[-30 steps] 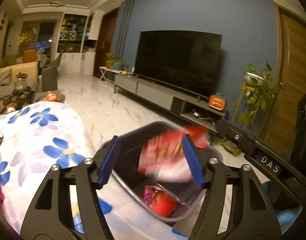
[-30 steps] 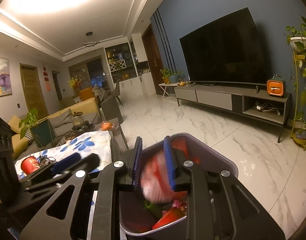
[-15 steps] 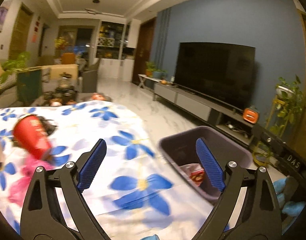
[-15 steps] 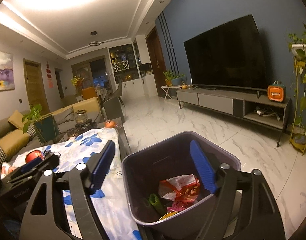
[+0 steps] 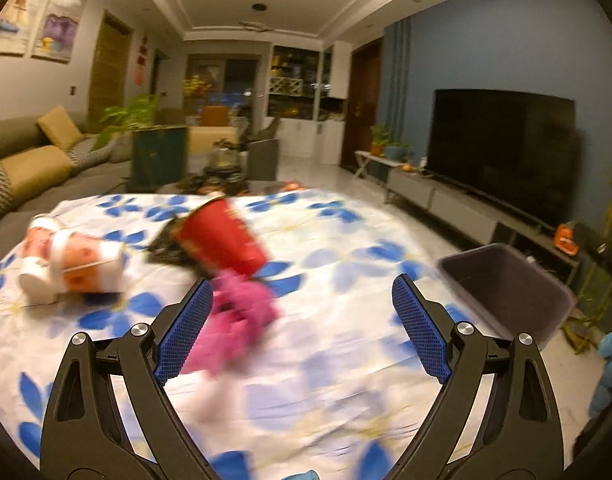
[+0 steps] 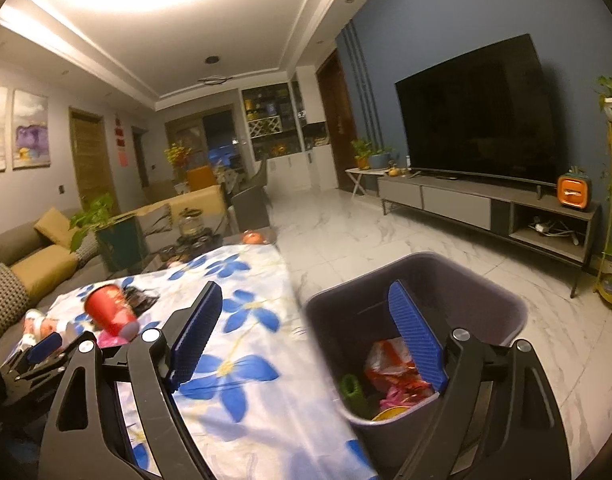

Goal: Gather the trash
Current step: 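Move back to the table and grasp the pink plastic bag with the left gripper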

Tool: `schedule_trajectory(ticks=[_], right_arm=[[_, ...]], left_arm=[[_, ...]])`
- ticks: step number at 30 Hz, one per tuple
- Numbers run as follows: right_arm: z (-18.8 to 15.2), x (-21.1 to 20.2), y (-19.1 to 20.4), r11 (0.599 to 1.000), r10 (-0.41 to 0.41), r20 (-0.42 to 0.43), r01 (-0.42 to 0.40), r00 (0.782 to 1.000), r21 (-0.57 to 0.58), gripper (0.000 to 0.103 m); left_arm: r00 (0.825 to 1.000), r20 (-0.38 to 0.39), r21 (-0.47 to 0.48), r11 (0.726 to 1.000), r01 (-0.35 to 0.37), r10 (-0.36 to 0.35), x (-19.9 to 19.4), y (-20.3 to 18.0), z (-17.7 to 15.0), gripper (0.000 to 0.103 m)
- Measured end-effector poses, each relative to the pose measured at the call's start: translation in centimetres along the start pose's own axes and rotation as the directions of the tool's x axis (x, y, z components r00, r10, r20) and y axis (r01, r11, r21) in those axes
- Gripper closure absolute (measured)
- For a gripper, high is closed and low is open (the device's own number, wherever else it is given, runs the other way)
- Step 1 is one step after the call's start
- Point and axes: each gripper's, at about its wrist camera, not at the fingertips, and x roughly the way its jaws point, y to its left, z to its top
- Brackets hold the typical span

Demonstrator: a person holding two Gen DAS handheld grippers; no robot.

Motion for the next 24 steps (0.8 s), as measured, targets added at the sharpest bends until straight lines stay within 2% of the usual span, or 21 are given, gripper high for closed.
schedule_trajectory(ticks=[5, 11, 14, 16, 19, 20, 21, 24], right_arm=[[-0.1, 0.3, 2.5, 0.999, 0.042, -0.004, -0.042, 0.999, -0.021, 0.02], [-0.6, 0.8, 5.3, 0.996, 0.084, -0.017, -0.084, 0.996, -0.037, 0.02], [-0.8, 1.2, 6.8, 0.993, 0.105, -0.027, -0.106, 0.994, -0.048, 0.02], [-0.9, 1.5, 7.3, 0.992, 0.114, -0.033, -0.115, 0.993, -0.057, 0.02], [-1.2, 2.1, 8.7, 0.988, 0.134, -0.047, -0.137, 0.99, -0.075, 0.02], [-1.4, 2.2, 9.0, 0.987, 0.138, -0.051, -0.141, 0.989, -0.08, 0.02], [-1.5, 2.4, 9.5, 0.985, 0.143, -0.057, -0.148, 0.988, -0.085, 0.02], [-1.9, 3.0, 10.7, 0.981, 0.162, -0.078, -0.169, 0.984, -0.091, 0.02]], left_arm=[[0.999, -0.016, -0.015, 0.999, -0.048, 0.048, 0.1, 3.1, -0.9, 0.014], [0.996, -0.082, -0.001, 1.0, -0.021, 0.021, 1.5, 4.5, -1.6, 0.019], [0.991, -0.134, -0.025, 1.0, 0.01, -0.013, 2.6, 5.0, -1.7, 0.034], [0.987, -0.161, -0.044, 0.999, 0.022, -0.029, 3.2, 5.3, -1.8, 0.051], [0.978, -0.202, -0.07, 0.997, 0.042, -0.055, 4.0, 5.8, -2.1, 0.07], [0.974, -0.216, -0.081, 0.995, 0.052, -0.069, 4.3, 5.9, -2.3, 0.08], [0.972, -0.222, -0.088, 0.994, 0.061, -0.079, 4.5, 6.0, -2.3, 0.086], [0.968, -0.224, -0.1, 0.991, 0.091, -0.112, 4.4, 6.1, -2.6, 0.094]])
